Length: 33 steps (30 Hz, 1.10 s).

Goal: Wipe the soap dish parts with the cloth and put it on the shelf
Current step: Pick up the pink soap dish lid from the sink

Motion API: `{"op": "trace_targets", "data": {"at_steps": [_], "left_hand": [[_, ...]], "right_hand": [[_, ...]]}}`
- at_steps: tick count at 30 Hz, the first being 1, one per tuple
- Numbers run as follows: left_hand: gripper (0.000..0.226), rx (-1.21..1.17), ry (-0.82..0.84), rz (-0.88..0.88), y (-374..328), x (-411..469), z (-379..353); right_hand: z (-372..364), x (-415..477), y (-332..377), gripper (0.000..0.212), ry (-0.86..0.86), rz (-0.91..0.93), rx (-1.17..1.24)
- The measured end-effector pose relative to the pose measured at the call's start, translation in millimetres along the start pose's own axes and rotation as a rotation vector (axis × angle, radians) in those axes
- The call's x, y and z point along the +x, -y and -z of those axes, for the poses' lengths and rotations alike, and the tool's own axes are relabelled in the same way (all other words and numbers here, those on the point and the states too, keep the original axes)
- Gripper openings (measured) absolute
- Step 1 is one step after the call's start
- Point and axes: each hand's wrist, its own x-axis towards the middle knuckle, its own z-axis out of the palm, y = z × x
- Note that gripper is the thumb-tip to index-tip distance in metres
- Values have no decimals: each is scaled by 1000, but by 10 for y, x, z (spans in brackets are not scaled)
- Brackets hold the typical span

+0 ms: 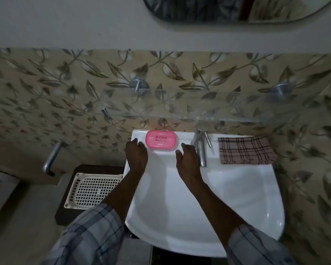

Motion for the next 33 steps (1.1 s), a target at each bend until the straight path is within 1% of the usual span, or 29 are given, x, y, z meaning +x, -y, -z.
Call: {"op": "trace_targets", "data": {"at_steps": [2,4,7,10,13,17,21,24,29,32,33], "left_hand": [[27,12,84,-15,-38,181,-31],[30,7,148,-54,-71,334,-67],[29,32,161,-120,-33,348,-166],[26,49,111,-126,-42,366,-164],[28,38,128,-145,-101,389,-133],[27,-63,169,-93,-150,404,-73],[27,-115,204,-33,-154,447,-71],[27,-168,233,10,-145,479,-68],[19,-175,271,60,-144,529,-55],[19,-183,257,67,-148,569,-69],[17,-195,255,71,-151,576,-73]], "right_hand": [[-110,268,32,41,70,-156,42],[-197,512,32,37,111,-227,69],[-318,636,5,29,120,-255,21],[-355,648,-9,27,79,-247,-33],[-347,646,14,27,50,-244,-54],[-326,663,31,29,74,-248,-46],[-309,667,49,33,64,-281,57],[-307,696,59,31,54,-301,131],[-299,745,54,31,36,-398,225],[-299,792,55,18,27,-443,199],[-287,804,69,17,31,-454,187]]}}
